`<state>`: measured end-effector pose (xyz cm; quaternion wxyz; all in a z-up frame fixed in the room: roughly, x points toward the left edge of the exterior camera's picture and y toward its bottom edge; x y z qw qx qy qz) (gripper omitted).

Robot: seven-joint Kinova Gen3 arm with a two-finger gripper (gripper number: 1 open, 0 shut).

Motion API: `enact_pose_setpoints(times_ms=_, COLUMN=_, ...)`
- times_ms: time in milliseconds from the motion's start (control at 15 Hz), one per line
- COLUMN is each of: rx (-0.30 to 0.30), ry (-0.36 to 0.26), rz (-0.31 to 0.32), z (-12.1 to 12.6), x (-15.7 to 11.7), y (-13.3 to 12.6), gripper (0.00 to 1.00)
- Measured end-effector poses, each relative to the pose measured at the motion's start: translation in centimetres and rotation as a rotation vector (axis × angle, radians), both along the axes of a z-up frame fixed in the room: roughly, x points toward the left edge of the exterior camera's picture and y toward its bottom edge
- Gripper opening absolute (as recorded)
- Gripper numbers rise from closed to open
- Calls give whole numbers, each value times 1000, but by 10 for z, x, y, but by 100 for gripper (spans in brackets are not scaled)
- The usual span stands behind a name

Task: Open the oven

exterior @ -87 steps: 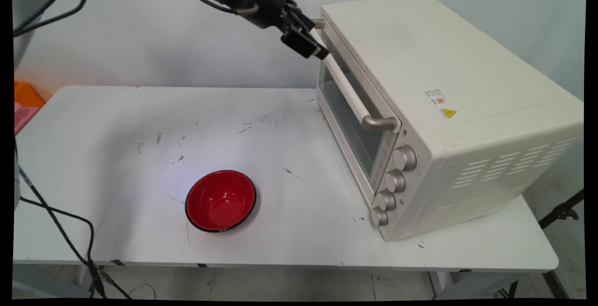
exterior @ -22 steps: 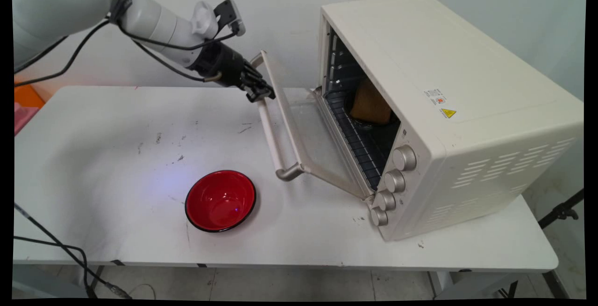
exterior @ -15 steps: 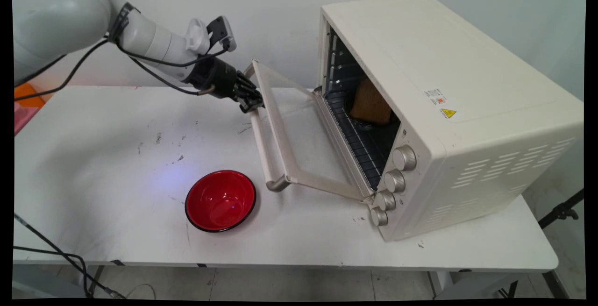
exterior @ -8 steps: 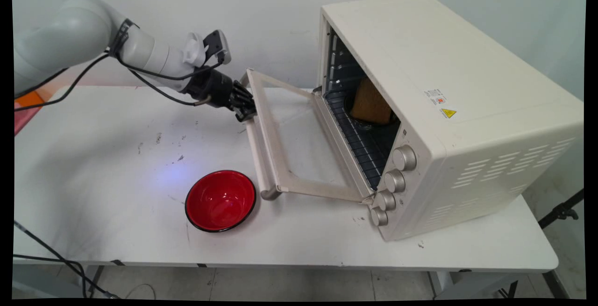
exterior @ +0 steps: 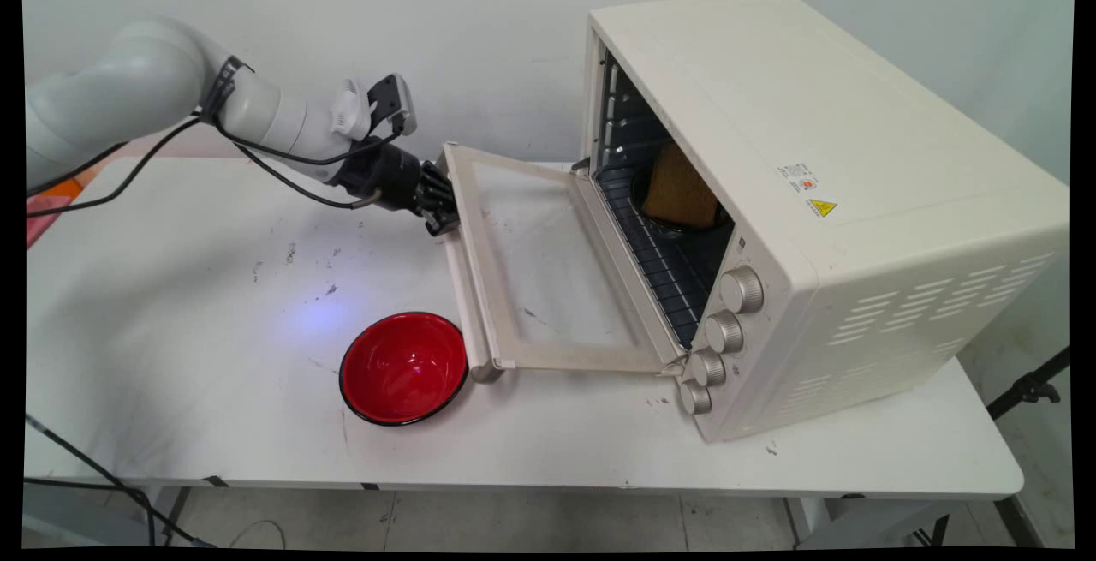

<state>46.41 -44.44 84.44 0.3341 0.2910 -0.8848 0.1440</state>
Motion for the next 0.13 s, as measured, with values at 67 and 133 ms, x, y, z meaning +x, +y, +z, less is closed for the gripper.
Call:
enact_pose_setpoints(times_ms=67, rx=-1, ry=1, rz=-2, z=-1, x=1, y=1, gripper=0)
enact_pose_setpoints(times_ms=133, rx=-1, ry=2, rz=-3, z=-2, x=3, y=2, gripper=0)
